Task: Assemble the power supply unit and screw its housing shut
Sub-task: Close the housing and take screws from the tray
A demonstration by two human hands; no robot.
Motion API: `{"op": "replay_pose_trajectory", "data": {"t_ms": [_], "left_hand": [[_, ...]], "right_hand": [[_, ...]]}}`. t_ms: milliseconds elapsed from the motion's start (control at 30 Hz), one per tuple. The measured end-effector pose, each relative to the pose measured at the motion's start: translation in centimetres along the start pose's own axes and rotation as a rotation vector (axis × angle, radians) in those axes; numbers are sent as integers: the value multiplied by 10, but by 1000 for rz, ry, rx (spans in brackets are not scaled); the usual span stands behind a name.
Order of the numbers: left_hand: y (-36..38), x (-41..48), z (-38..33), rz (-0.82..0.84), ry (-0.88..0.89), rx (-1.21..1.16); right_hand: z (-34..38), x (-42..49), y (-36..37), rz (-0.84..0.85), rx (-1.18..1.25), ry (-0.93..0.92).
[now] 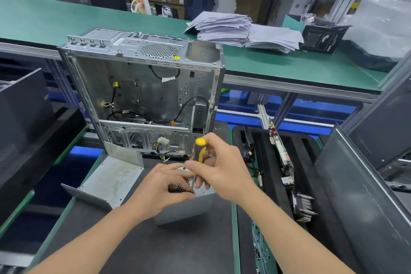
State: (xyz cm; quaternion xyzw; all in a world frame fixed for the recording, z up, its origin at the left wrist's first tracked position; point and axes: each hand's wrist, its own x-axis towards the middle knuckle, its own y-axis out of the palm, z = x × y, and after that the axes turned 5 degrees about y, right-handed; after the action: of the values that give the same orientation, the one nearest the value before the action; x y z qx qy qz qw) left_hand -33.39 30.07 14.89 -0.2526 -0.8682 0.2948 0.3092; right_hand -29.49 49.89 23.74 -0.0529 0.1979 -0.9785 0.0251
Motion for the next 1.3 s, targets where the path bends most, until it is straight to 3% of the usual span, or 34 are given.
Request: {"op": "replay_pose_trajectory", "data": {"t_ms": [100, 167, 267, 367, 433, 633, 1300], "left_hand": [[0, -1, 3, 29, -53, 15], [0, -2, 3, 48, -80, 14], [-1, -1, 2, 39, -66, -4], [-2, 0, -2, 11, -17, -30], [-3, 0, -3, -4, -3, -47], [-2, 1, -2, 2, -8, -50], [-7, 1, -4, 53, -10, 12]], "right_hand": [[-6, -7, 18, -266, 2, 76], [-9, -10, 23, -315, -51, 57], [-5, -6, 9, -157, -98, -23], [6, 1, -16, 263, 20, -72], [10, 5, -24, 410, -4, -98], [3, 5, -16, 282, -94, -114], [2, 2, -18, 288, -134, -95]]}}
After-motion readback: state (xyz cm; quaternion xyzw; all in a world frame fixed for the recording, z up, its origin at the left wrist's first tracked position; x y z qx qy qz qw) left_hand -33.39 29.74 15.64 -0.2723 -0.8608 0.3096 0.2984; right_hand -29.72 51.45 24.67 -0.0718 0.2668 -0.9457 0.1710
